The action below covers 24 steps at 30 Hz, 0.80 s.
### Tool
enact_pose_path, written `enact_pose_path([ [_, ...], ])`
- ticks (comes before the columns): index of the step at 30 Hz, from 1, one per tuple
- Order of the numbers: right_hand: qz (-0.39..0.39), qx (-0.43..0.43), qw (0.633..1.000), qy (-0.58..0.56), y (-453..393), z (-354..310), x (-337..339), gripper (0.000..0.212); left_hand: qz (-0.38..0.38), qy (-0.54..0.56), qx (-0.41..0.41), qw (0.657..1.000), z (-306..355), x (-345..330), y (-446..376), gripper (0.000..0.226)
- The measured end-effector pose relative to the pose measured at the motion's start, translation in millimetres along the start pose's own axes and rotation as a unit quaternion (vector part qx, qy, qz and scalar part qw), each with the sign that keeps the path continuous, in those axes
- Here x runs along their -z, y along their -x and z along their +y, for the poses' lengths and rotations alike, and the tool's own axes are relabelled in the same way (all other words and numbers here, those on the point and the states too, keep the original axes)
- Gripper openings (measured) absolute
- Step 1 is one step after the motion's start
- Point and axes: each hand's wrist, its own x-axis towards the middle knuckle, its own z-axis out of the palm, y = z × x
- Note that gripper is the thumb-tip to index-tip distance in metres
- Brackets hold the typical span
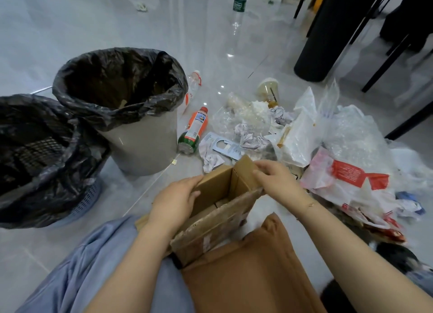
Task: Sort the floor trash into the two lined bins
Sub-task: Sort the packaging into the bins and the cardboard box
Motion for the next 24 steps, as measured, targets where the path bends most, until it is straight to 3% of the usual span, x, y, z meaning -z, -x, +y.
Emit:
enact_pose_path([
  [2, -0.009, -0.109, 0.98, -0.169, 1.3, 13.6, 2.1, 0.021, -0.001, -0.008, -0.003, 1.0, 1.6, 0.2, 0.6, 0.041],
  [4, 0.002, -0.13, 0.976, -0.177, 4.4, 26.0, -7.9, 0.025, -0.002, -0.016, -0.006, 1.0, 3.1, -0.3, 1.4, 0.039],
  [6, 0.051, -0.04, 0.996, -0.058, 8.6, 34.7, -17.1, 0.034, 0.004, -0.035, -0.005, 0.999, 4.7, -1.2, 2.3, 0.037],
  [9, 0.087, 0.132, 0.987, 0.025, 8.5, 21.6, -1.7, 0.033, 0.006, -0.064, -0.001, 0.998, 7.2, -1.3, 1.7, 0.035],
  [12, -0.044, 0.173, 0.977, 0.116, -1.6, 1.1, 29.0, 0.054, 0.001, -0.067, 0.002, 0.998, 7.8, -1.6, 0.1, 0.034],
  [15, -0.133, 0.261, 0.893, 0.343, -10.8, -7.3, 43.2, 0.074, -0.004, -0.064, 0.001, 0.998, 11.2, -2.2, -3.0, 0.033],
  [18, -0.18, 0.275, 0.835, 0.441, -16.4, -6.5, 47.1, 0.085, -0.002, -0.067, -0.029, 0.997, 23.7, -5.0, -4.1, 0.031],
  [21, -0.268, 0.24, 0.82, 0.446, -11.4, 5.6, 43.6, 0.105, 0.0, -0.058, -0.038, 0.998, 29.8, -5.6, -8.7, 0.029],
  [24, -0.331, 0.161, 0.846, 0.386, 1.0, 28.3, 36.3, 0.131, -0.007, -0.043, -0.039, 0.998, 27.7, -5.1, -14.5, 0.028],
])
